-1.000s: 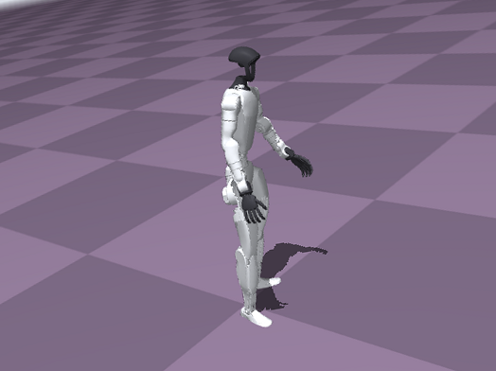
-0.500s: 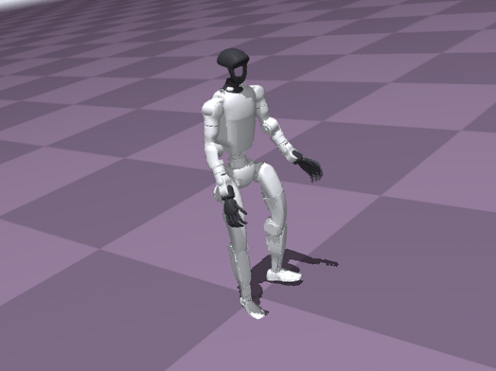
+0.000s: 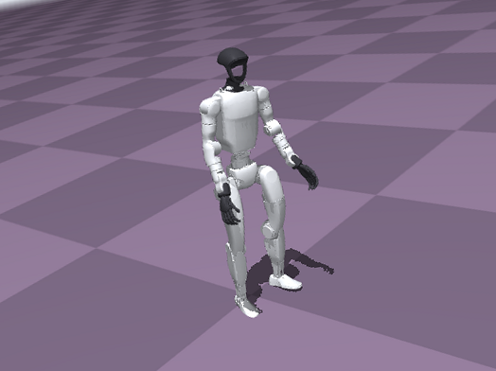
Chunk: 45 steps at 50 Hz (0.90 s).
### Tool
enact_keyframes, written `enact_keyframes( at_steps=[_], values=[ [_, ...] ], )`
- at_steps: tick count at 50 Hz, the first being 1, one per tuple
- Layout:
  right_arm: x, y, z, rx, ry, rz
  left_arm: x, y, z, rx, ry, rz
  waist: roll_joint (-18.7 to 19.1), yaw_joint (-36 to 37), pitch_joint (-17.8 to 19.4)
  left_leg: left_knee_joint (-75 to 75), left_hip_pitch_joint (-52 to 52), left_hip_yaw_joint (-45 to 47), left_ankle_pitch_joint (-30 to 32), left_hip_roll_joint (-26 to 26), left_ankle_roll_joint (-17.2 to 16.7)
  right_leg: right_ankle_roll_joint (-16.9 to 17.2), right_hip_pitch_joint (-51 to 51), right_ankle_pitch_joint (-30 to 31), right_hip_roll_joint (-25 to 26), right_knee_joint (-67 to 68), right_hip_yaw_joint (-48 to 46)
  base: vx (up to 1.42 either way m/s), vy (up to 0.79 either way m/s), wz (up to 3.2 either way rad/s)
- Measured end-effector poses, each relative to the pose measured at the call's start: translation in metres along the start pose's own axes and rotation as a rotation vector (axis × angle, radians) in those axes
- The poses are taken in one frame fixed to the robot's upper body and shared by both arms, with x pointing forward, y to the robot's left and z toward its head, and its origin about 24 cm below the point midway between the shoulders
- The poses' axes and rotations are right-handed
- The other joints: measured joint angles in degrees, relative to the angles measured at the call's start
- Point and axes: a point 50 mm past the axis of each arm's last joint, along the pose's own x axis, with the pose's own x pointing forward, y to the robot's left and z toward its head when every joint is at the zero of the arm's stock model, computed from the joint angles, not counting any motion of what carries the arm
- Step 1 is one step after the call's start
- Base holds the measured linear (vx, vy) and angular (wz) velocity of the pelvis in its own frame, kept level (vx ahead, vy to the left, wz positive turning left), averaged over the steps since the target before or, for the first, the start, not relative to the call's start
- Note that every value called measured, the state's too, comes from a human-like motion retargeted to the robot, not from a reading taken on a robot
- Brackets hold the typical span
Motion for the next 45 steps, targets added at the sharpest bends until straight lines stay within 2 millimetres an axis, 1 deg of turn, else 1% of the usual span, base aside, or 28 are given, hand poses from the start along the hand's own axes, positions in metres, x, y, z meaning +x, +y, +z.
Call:
enact_keyframes(
  at_steps=[5, 8, 11, 15, 20, 23, 25, 27, 30, 34, 39, 40, 42, 45],
  values=[
    [-0.002, 0.007, -0.008, -0.051, 0.032, 0.022, 0.003, -0.001, 0.011, -0.018, -0.027, 0.0, -0.41, -0.58, -0.21, -0.03, 0.34, 0.44, -0.5, -0.17, 0.44, 0.0, 0.09, -0.02, -0.14, 0.04, 0.45, 0.01, 0.02, -0.04],
    [-0.001, 0.004, -0.005, -0.051, 0.017, 0.019, 0.005, 0.0, 0.016, -0.029, -0.04, -0.002, -0.67, -1.51, -0.06, -0.38, 0.7, 1.07, -0.58, -0.45, 0.6, 0.0, -0.15, 0.04, -0.38, 0.35, 1.04, 0.02, 0.06, -0.14],
    [0.001, -0.001, 0.005, -0.024, -0.02, 0.003, 0.006, 0.002, 0.019, -0.042, -0.051, 0.001, -0.91, -2.7, 0.33, -0.75, 1.06, 2.1, -0.63, -0.65, 0.85, 0.0, -0.68, 0.27, -0.46, 0.76, 2.2, -0.01, 0.05, -0.29],
    [0.004, -0.007, 0.026, 0.03, -0.094, -0.016, 0.007, 0.008, 0.024, -0.047, -0.066, 0.015, -1.28, -4.41, 1.27, -1.24, 1.53, 4.32, -0.72, -0.64, 1.35, 0.0, -1.78, 0.91, -0.07, 1.07, 4.64, -0.03, 0.03, -0.53],
    [0.005, -0.008, 0.052, 0.077, -0.187, -0.014, 0.01, 0.014, 0.031, 0.005, -0.085, 0.031, -2.14, -6.41, 2.74, -1.9, 2.04, 8.72, -0.58, -0.31, 2.03, 0.0, -3.21, 3.0, 1.13, -0.03, 9.04, -0.06, 0.0, -0.78],
    [0.004, -0.006, 0.059, 0.082, -0.219, -0.005, 0.012, 0.014, 0.038, 0.051, -0.104, 0.027, -2.52, -7.33, 3.4, -2.22, 2.16, 12.14, -0.34, 0.34, 2.03, 0.0, -3.96, 3.72, 2.11, -1.54, 11.34, -0.08, -0.02, -1.03],
    [0.004, -0.006, 0.061, 0.08, -0.227, -0.002, 0.013, 0.012, 0.043, 0.08, -0.12, 0.016, -2.5, -7.73, 3.66, -2.45, 2.17, 14.84, -0.2, 0.82, 1.93, 0.0, -4.59, 2.81, 2.01, -2.3, 10.58, -0.09, 0.01, -1.25],
    [0.004, -0.007, 0.059, 0.075, -0.223, -0.005, 0.014, 0.009, 0.049, 0.107, -0.139, -0.002, -2.15, -7.9, 3.77, -2.68, 2.19, 17.94, -0.15, 1.27, 1.74, -0.1, -5.41, 0.9, 0.74, -2.39, 6.01, -0.08, 0.03, -1.42],
    [0.004, -0.01, 0.053, 0.066, -0.197, -0.017, 0.014, 0.002, 0.058, 0.149, -0.174, -0.037, -1.17, -7.87, 3.8, -2.99, 2.4, 22.91, -0.01, 2.57, 1.03, -0.93, -6.53, -0.95, -1.75, -1.69, -5.21, -0.05, -0.04, -1.51],
    [0.006, -0.018, 0.038, 0.049, -0.128, -0.052, 0.015, -0.008, 0.076, 0.212, -0.237, -0.089, 0.1, -7.79, 3.71, -2.64, 2.88, 29.14, -0.26, 3.56, 0.59, -0.58, -7.48, 1.21, -5.69, -1.24, -18.15, 0.01, -0.08, -1.4],
    [0.005, -0.024, 0.009, 0.032, 0.002, -0.086, 0.014, -0.011, 0.089, 0.287, -0.292, -0.122, 0.59, -6.64, 2.39, -0.51, 3.87, 36.92, -0.68, 4.53, 0.69, 0.0, -8.18, 3.24, -9.92, 0.02, -31.55, 0.08, -0.19, -1.39],
    [0.005, -0.024, 0.002, 0.03, 0.03, -0.089, 0.014, -0.01, 0.091, 0.295, -0.298, -0.123, 0.46, -6.31, 1.98, 0.13, 4.1, 38.35, -0.72, 4.61, 0.95, 0.0, -8.26, 4.04, -10.67, 0.45, -33.56, 0.12, -0.25, -1.33],
    [0.002, -0.022, -0.01, 0.023, 0.083, -0.084, 0.015, -0.006, 0.091, 0.29, -0.298, -0.113, -0.16, -5.83, 1.12, 1.96, 4.62, 40.88, -0.55, 4.94, 1.98, 0.0, -8.64, 5.65, -11.24, 0.8, -34.27, 0.14, -0.29, -1.24],
    [-0.001, -0.018, -0.026, 0.01, 0.145, -0.062, 0.016, 0.003, 0.085, 0.235, -0.27, -0.076, -1.51, -5.6, -0.01, 6.19, 5.77, 44.31, 0.25, 5.99, 4.63, 0.0, -9.01, 5.95, -10.91, 0.5, -30.8, 0.19, -0.32, -1.09]
  ],
)
